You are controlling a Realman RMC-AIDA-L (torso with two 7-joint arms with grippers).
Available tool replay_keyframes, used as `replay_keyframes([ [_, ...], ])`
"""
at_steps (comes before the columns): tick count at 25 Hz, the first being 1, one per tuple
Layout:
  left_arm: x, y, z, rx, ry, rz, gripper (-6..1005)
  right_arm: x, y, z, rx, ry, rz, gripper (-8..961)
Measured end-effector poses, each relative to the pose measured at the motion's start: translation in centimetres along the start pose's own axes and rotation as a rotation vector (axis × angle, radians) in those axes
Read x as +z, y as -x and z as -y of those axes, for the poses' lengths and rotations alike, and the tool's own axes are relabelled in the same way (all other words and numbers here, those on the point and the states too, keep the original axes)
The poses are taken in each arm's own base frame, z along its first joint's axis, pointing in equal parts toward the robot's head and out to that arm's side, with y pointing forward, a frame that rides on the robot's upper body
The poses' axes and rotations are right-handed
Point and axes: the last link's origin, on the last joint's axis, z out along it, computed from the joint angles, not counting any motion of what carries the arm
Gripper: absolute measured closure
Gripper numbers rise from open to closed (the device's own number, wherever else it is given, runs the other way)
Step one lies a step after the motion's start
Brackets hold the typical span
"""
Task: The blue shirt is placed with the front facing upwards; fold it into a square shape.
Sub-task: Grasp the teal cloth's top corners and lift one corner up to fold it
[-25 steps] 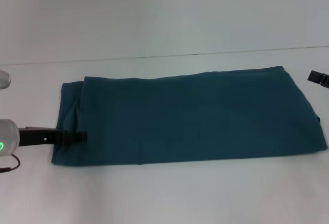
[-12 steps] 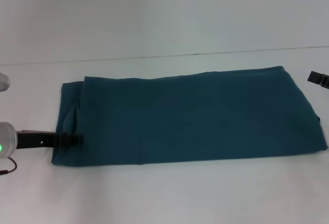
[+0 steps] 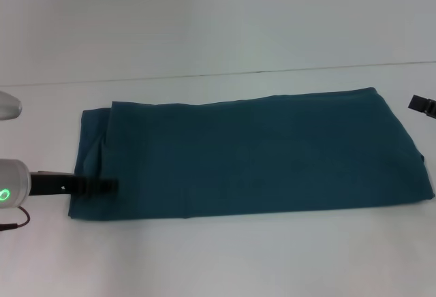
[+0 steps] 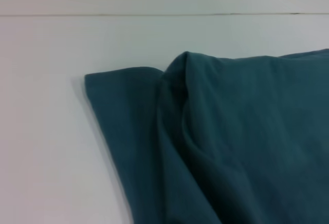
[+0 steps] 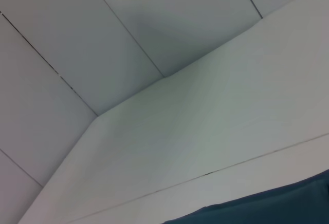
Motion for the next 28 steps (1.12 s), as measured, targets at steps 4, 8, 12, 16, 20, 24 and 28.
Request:
replay_keyframes([
  [4,0.2,-0.1,-0.2,0.006,0.009,0.007,111,-0.1,-0.1,0.1,0.003,-0.001,0.001,159],
  [8,0.3,-0.3,-0.7,0.021,0.020,0.012,111,-0.2,-0.1,0.1,0.004,-0.001,0.002,159],
  [12,0.5,-0.7,-1.2,0.035,0.032,0.014,111,-0.2,-0.1,0.1,0.005,-0.001,0.002,159],
  [16,0.7,-0.9,-1.5,0.045,0.039,0.016,111,-0.3,-0.2,0.1,0.006,-0.002,0.001,159],
  [20,0.7,-1.0,-1.7,0.049,0.043,0.017,111,-0.3,-0.2,0.1,0.007,-0.003,0.001,159],
  [24,0.7,-1.0,-1.8,0.048,0.051,0.020,111,-0.3,-0.2,0.1,0.007,-0.002,0.002,159],
  [28,0.7,-1.0,-1.9,0.051,0.054,0.022,111,-0.3,-0.2,0.1,0.007,-0.002,0.002,159],
])
